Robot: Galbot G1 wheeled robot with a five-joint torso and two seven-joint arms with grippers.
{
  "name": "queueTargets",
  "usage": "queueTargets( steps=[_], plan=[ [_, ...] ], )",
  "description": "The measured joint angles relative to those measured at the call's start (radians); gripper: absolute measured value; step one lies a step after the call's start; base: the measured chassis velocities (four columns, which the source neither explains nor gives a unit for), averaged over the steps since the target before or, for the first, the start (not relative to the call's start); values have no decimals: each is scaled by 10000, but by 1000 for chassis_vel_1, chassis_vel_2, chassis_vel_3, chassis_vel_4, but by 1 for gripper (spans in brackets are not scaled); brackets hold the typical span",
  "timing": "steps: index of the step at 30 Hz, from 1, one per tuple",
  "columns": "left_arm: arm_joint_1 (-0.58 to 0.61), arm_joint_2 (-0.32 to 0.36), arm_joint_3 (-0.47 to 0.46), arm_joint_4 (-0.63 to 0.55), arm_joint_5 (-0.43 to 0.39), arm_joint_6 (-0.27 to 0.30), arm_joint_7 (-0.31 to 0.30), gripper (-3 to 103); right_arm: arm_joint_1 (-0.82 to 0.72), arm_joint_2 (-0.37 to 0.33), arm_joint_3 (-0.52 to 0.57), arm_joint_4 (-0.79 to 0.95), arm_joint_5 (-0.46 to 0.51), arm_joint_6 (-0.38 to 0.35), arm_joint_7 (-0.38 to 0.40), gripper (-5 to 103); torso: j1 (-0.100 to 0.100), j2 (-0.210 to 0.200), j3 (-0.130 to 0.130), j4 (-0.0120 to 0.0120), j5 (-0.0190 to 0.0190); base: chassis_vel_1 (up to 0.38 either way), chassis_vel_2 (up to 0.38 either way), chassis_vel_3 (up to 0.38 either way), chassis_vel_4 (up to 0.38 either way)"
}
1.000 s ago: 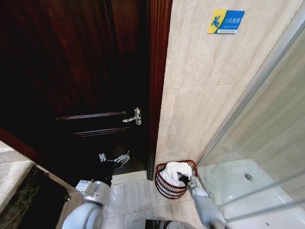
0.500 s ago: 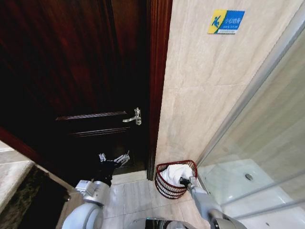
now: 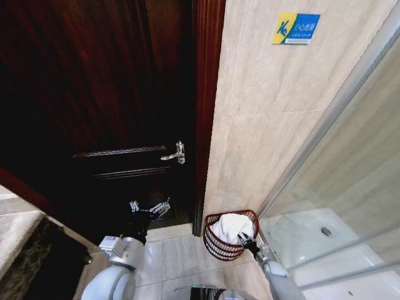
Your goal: Discard the used towel into the hamper.
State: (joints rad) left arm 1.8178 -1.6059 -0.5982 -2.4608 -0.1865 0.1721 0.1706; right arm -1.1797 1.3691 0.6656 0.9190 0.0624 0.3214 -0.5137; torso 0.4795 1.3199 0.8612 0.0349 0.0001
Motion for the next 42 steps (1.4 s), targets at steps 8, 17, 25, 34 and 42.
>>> queueTargets(
  steps=[8, 17, 25, 34, 42],
  plan=[
    [0, -1, 0, 0, 0, 0, 0, 100, 422, -86, 2, 413, -142, -156, 17, 84, 0, 1, 0, 3, -4, 0, 0, 0, 0],
    [0, -2, 0, -1, 0, 0, 0, 100, 2921, 602, -198, -3027, -1553, -190, 676, 100, 1, 0, 2, 3, 0, 0, 0, 0, 0],
    [0, 0, 0, -1, 0, 0, 0, 100, 4319, 847, -66, -5363, -2256, -439, 1770, 100, 2, 0, 2, 2, -2, 0, 0, 0, 0],
    [0, -1, 0, -1, 0, 0, 0, 100, 4775, 770, -18, -6413, -1924, -1500, 2052, 100, 1, 0, 0, 1, -3, 0, 0, 0, 0],
    [0, -1, 1, -1, 0, 0, 0, 100, 4950, 900, -20, -6749, -1955, -2399, 2281, 100, 1, 0, 0, 2, -2, 0, 0, 0, 0]
  ],
)
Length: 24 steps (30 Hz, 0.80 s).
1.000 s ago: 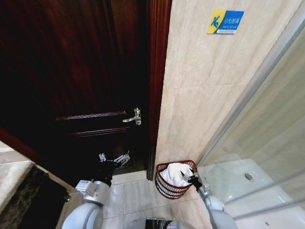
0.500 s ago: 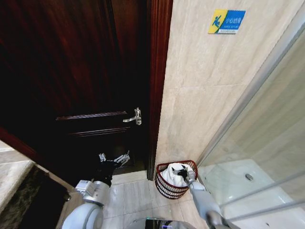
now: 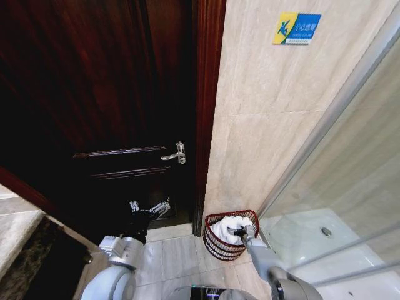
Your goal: Discard the used towel into the hamper.
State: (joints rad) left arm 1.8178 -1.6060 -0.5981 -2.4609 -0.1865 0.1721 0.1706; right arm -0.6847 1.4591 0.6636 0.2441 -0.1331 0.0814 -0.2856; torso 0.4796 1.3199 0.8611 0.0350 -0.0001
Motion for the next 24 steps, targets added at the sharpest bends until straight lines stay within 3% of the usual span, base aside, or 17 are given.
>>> queueTargets(
  steps=[10, 24],
  plan=[
    [0, 0, -1, 0, 0, 0, 0, 100, 184, -67, 47, -309, -227, -773, 34, 100, 0, 0, 0, 2, 4, 0, 0, 0, 0],
    [0, 0, 0, 0, 0, 0, 0, 100, 333, -185, 54, -504, -140, -1033, 12, 100, 0, 0, 1, 0, 2, 0, 0, 0, 0]
  ],
)
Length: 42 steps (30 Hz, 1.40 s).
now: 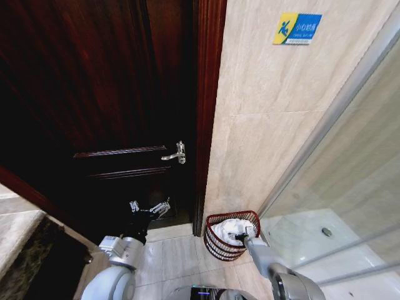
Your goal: Discard the used towel into the hamper.
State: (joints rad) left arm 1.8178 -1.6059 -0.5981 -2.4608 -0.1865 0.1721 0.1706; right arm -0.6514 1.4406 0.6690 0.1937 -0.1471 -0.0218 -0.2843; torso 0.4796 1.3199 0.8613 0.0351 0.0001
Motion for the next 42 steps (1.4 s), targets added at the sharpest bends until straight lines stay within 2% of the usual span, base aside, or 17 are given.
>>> queueTargets(
  steps=[6, 10, 13, 14, 17, 18, 20, 23, 25, 26, 28, 35, 37, 41, 42],
  plan=[
    [0, 0, 0, 0, 0, 0, 0, 100, -48, 9, 2, 123, 83, -27, -14, 100, 0, 0, 0, 0, 0, 0, 0, 0, 0],
    [0, 0, 0, 0, 0, 0, 0, 100, -473, 74, -59, 967, 106, 131, -48, 100, 0, 0, 0, -3, -3, 0, 0, 0, 0],
    [0, 0, 0, 0, 0, 0, 0, 100, -927, 88, -37, 1372, -583, 1969, -9, 100, 0, 0, 1, -1, -1, 0, 0, 0, 0],
    [0, 0, 0, 0, 0, 0, 0, 100, -927, 88, -37, 1372, -583, 1969, -9, 100, 0, 0, 1, -1, -1, 0, 0, 0, 0],
    [0, 0, 0, 0, 0, 0, 0, 100, -1610, 36, 27, 1944, -1119, 3579, -146, 100, 0, 0, 1, -4, -1, 0, 0, 0, 0],
    [0, 0, 0, 0, 0, 0, 0, 100, -1610, 36, 27, 1944, -1119, 3579, -146, 100, 0, 0, 1, -4, -1, 0, 0, 0, 0],
    [0, -1, 0, 0, 0, 1, 0, 100, -2256, -18, 65, 2748, -1016, 4345, -307, 100, 0, 0, 0, 3, 1, 0, 0, 0, 0],
    [0, 1, 0, 0, 0, 0, 1, 100, -3206, -66, 78, 4363, -484, 4274, -594, 100, 0, 0, 0, -5, 2, 0, 0, 0, 0],
    [0, -1, -1, 0, 0, 0, 0, 100, -3900, -128, 69, 5710, -10, 4118, -754, 100, -1, 0, -2, -1, -6, 0, 0, 0, 0],
    [0, -1, -1, 0, 0, 0, 0, 100, -3900, -128, 69, 5710, -10, 4118, -754, 100, -1, 0, -2, -1, -6, 0, 0, 0, 0],
    [0, -1, 0, 0, 0, 0, 0, 100, -4837, -141, 82, 7299, 633, 3958, -758, 100, -2, 0, -2, 0, 2, 0, 0, 0, 0],
    [0, 0, 0, 0, 0, 0, 0, 100, -6832, 21, 177, 10632, 1542, 3395, -106, 100, -3, 1, -2, -2, -5, 0, 0, 0, 0],
    [0, 0, 0, 0, 0, 0, 0, 100, -7100, 77, 210, 11112, 1646, 3366, -15, 100, -2, 2, -2, -1, -5, 0, 0, 0, 0],
    [0, 0, -1, 0, 0, 0, 0, 100, -8152, 346, 330, 13219, 1915, 3346, 385, 100, -2, 1, -2, 0, -2, 0, 0, 0, 0],
    [0, 0, -1, 0, 0, 0, 0, 100, -8152, 346, 330, 13219, 1915, 3346, 385, 100, -2, 1, -2, 0, -2, 0, 0, 0, 0]
  ],
)
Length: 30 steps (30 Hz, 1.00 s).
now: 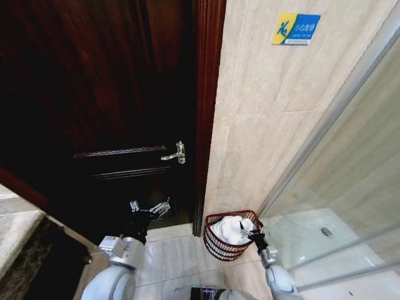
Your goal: Discard the used towel into the hamper.
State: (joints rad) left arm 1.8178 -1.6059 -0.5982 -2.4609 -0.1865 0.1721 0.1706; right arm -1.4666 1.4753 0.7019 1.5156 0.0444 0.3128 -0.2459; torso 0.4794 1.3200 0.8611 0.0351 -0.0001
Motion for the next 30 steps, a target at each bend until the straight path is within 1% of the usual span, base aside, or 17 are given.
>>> queueTargets(
  steps=[3, 4, 7, 8, 11, 12, 13, 15, 17, 24, 30],
  plan=[
    [0, 0, 0, 0, 0, 0, 0, 100, -923, 27, -35, 1563, 198, 60, 378, 100, 0, 1, 1, -2, 0, 0, 0, 0, 0],
    [0, 0, 0, 0, 0, 0, 0, 100, -923, 27, -35, 1563, 198, 60, 378, 100, 0, 1, 1, -2, 0, 0, 0, 0, 0],
    [-1, 0, 0, 0, 0, 0, 0, 100, -1493, 198, -35, 2938, 223, -55, 731, 100, 0, 0, 1, -1, 1, 0, 0, 0, 0],
    [-1, 0, 0, 0, 0, 0, 0, 100, -1493, 198, -35, 2938, 223, -55, 731, 100, 0, 0, 1, -1, 1, 0, 0, 0, 0],
    [-1, 0, 0, 0, 0, 0, 0, 100, -1945, 350, -60, 4262, 228, -230, 832, 100, 2, 0, 0, 3, -2, 0, 0, 0, 0],
    [-1, 0, 0, 0, 0, 0, 0, 100, -1945, 350, -60, 4262, 228, -230, 832, 100, 2, 0, 0, 3, -2, 0, 0, 0, 0],
    [0, 0, 0, 0, 0, 0, 0, 100, -2146, 392, -78, 4613, 227, -273, 833, 100, 2, 0, 1, -1, -1, 0, 0, 0, 0],
    [0, 0, 0, 1, 0, 0, 0, 100, -2501, 452, -116, 5146, 223, -276, 833, 100, 2, 0, 1, -2, 1, 0, 0, 0, 0],
    [0, 0, 0, 0, 0, 0, 0, 100, -2595, 488, -121, 5309, 221, -263, 833, 100, 2, 0, 1, -2, 1, 0, 0, 0, 0],
    [0, 0, 0, 0, 0, 0, 0, 100, -3198, 750, -313, 6881, 123, -363, 923, 100, 2, 0, 1, -1, 0, 0, 0, 0, 0],
    [0, 0, 1, 0, 0, 0, 0, 100, -3383, 849, -463, 7417, 2, -301, 1019, 100, 1, -1, 1, -1, 0, 0, 0, 0, 0]
  ],
)
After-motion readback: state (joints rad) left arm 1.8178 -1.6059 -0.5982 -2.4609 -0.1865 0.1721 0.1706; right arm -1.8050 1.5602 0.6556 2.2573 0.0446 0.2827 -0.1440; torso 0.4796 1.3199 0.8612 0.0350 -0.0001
